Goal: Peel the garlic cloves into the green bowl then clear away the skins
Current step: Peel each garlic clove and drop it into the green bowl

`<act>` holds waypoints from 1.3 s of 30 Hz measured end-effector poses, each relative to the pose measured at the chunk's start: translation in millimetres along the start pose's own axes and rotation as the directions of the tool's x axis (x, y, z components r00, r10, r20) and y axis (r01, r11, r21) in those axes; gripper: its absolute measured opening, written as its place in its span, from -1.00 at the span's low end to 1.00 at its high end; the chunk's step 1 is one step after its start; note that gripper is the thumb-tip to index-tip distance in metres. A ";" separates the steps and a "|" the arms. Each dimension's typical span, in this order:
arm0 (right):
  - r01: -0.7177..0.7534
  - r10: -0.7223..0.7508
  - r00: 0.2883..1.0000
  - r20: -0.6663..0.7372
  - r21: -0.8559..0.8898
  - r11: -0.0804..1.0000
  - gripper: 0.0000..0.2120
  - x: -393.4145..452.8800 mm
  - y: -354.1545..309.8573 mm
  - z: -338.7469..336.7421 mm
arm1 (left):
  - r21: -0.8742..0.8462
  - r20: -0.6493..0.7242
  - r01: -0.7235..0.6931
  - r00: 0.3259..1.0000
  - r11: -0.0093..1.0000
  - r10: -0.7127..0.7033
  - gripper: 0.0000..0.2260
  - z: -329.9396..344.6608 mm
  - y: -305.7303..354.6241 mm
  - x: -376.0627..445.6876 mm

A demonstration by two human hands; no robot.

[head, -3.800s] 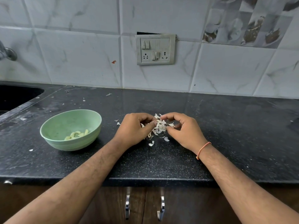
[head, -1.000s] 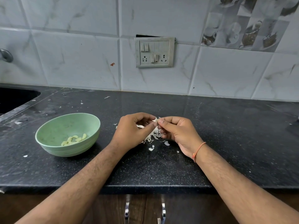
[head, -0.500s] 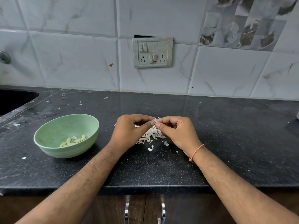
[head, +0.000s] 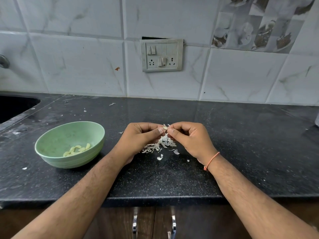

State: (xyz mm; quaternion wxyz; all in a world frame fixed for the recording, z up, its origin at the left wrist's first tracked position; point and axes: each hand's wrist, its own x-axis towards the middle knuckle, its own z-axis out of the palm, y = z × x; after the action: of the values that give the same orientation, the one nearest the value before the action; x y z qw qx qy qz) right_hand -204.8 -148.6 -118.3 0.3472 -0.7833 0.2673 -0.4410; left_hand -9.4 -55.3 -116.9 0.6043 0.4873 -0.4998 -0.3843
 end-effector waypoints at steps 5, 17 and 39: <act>0.008 -0.009 1.000 0.025 0.016 1.000 -0.96 -0.6 2.0 0.4 | 0.012 0.019 0.004 1.000 1.000 -0.004 -0.86 -1.5 0.1 0.0; -0.024 0.025 0.999 -0.021 0.040 0.999 -0.90 0.7 0.6 0.3 | 0.040 0.064 -0.033 0.998 0.999 0.030 -0.80 2.6 0.3 -3.3; 0.054 -0.061 0.997 -0.043 -0.154 0.987 -0.96 -6.4 -8.6 2.0 | 0.097 0.014 -0.009 1.000 0.995 0.008 -0.88 0.4 -2.8 -1.5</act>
State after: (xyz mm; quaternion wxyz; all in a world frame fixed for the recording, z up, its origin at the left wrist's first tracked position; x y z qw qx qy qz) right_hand -205.1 -138.0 -115.6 0.2667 -0.8045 0.2856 -0.4474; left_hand -10.0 -54.7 -119.9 0.5781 0.5114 -0.5238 -0.3602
